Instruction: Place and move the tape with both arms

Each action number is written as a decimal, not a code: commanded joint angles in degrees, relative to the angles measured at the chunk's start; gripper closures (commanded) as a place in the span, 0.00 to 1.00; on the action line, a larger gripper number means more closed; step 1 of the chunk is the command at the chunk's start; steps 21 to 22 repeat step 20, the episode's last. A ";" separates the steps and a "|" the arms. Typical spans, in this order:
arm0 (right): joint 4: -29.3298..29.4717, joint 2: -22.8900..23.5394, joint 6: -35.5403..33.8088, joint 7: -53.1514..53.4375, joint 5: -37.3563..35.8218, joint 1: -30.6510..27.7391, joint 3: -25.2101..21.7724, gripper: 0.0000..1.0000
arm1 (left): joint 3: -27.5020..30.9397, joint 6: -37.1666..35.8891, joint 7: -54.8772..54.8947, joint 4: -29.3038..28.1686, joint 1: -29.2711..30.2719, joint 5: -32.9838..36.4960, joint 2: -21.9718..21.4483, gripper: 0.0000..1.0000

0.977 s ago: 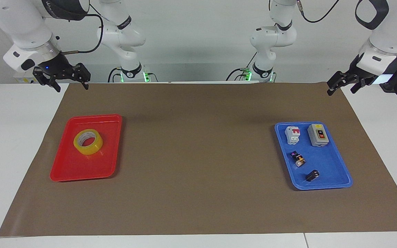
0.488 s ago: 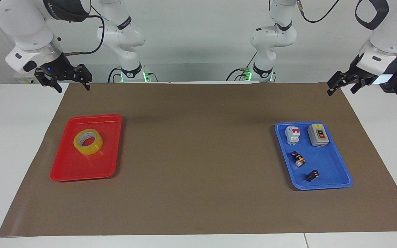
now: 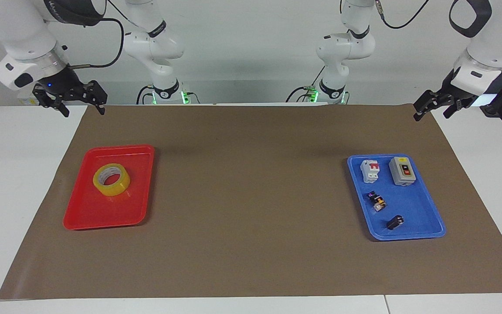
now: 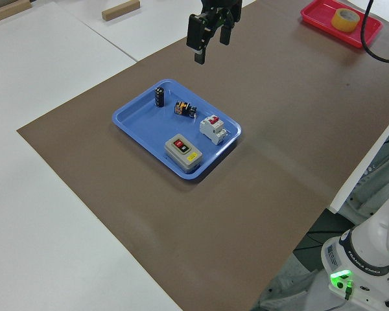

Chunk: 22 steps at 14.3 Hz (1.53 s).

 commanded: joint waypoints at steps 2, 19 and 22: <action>0.39 0.09 0.76 0.77 -0.12 -0.39 0.32 0.00 | 0.11 -0.29 0.76 -1.40 -0.07 -0.93 -1.40 0.00; -0.05 0.09 2.17 0.50 -0.38 -0.48 0.41 0.00 | 0.11 -0.29 0.76 -1.40 -0.07 -0.93 -1.40 0.00; -0.05 0.09 2.17 0.50 -0.38 -0.48 0.41 0.00 | 0.11 -0.29 0.76 -1.40 -0.07 -0.93 -1.40 0.00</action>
